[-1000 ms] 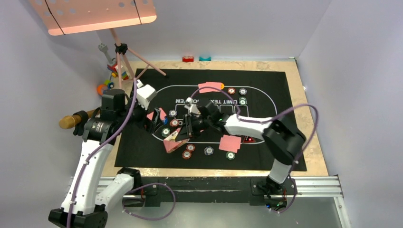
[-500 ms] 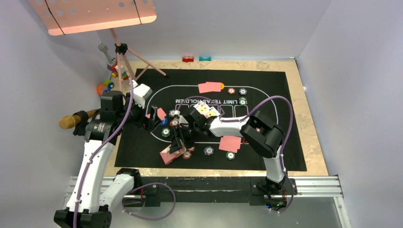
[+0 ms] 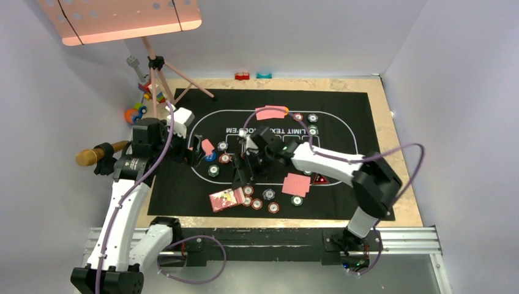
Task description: Distribute texas hold em gaming equipment
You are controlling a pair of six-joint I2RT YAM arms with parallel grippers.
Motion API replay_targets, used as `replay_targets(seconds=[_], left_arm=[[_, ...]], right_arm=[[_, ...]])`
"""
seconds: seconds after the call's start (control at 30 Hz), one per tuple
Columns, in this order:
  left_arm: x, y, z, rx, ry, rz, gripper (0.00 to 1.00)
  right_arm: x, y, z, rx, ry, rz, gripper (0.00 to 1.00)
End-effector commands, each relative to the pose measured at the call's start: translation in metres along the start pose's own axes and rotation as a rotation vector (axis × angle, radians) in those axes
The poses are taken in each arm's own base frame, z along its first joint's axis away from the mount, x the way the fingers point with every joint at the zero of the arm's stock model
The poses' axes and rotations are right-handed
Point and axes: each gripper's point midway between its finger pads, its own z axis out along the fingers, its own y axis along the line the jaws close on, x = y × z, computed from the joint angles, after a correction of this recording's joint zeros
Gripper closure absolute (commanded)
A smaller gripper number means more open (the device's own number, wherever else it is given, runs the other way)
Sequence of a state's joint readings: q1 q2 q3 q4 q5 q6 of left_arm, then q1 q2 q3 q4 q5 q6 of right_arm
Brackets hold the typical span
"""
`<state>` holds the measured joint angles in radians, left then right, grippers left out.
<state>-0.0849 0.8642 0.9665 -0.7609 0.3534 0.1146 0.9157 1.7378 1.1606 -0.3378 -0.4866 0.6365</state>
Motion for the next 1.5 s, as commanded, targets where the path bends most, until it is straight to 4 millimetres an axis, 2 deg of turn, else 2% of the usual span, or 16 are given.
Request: replay_targets(seconds=[0.0, 0.07, 0.13, 0.2, 0.27, 0.37, 0.47, 0.5, 0.63, 0.7, 0.77, 1.07, 1.2, 1.43, 1.47], left_arm=[[-0.018, 0.017, 0.005, -0.077, -0.079, -0.001, 0.0], [-0.021, 0.022, 0.008, -0.097, -0.098, -0.016, 0.0], [-0.022, 0.026, 0.012, -0.11, -0.114, -0.031, 0.0], [-0.019, 0.033, 0.018, -0.13, -0.125, -0.043, 0.0], [-0.013, 0.043, 0.027, -0.161, -0.131, -0.049, 0.0], [-0.002, 0.062, 0.042, -0.205, -0.128, -0.068, 0.0], [0.004, 0.083, 0.052, -0.246, -0.143, -0.094, 0.0], [0.005, 0.088, 0.055, -0.254, -0.154, -0.102, 0.0], [0.009, 0.101, 0.071, -0.26, -0.182, -0.135, 0.0], [0.012, 0.103, 0.079, -0.255, -0.207, -0.128, 0.0], [0.007, 0.109, 0.086, -0.265, -0.265, -0.104, 0.0], [-0.013, 0.118, 0.106, -0.251, -0.43, -0.063, 0.0], [-0.005, 0.12, 0.116, -0.249, -0.445, -0.045, 0.0], [0.019, 0.106, 0.125, -0.201, -0.521, 0.034, 0.0], [0.018, 0.104, 0.125, -0.191, -0.544, 0.062, 0.0]], right_arm=[[-0.054, 0.015, -0.081, 0.061, -0.231, -0.105, 0.06], [-0.076, 0.009, -0.12, 0.108, -0.354, -0.092, 0.06], [-0.095, -0.014, -0.162, 0.225, -0.525, -0.054, 0.06], [-0.115, -0.062, -0.217, 0.474, -0.781, -0.011, 0.06], [-0.117, -0.108, -0.27, 0.742, -1.027, -0.01, 0.02], [-0.096, -0.164, -0.329, 1.018, -1.258, 0.044, 0.05], [-0.068, -0.218, -0.367, 1.173, -1.365, 0.198, 0.09], [-0.059, -0.233, -0.374, 1.207, -1.386, 0.246, 0.09], [-0.032, -0.284, -0.387, 1.341, -1.401, 0.347, 0.06], [-0.028, -0.299, -0.388, 1.37, -1.402, 0.375, 0.06], [-0.03, -0.308, -0.387, 1.387, -1.406, 0.365, 0.06], [-0.053, -0.328, -0.375, 1.38, -1.445, 0.294, 0.08], [-0.061, -0.33, -0.374, 1.349, -1.475, 0.257, 0.08], [-0.07, -0.331, -0.365, 1.3, -1.474, 0.179, 0.08], [-0.071, -0.33, -0.364, 1.291, -1.477, 0.164, 0.08]])
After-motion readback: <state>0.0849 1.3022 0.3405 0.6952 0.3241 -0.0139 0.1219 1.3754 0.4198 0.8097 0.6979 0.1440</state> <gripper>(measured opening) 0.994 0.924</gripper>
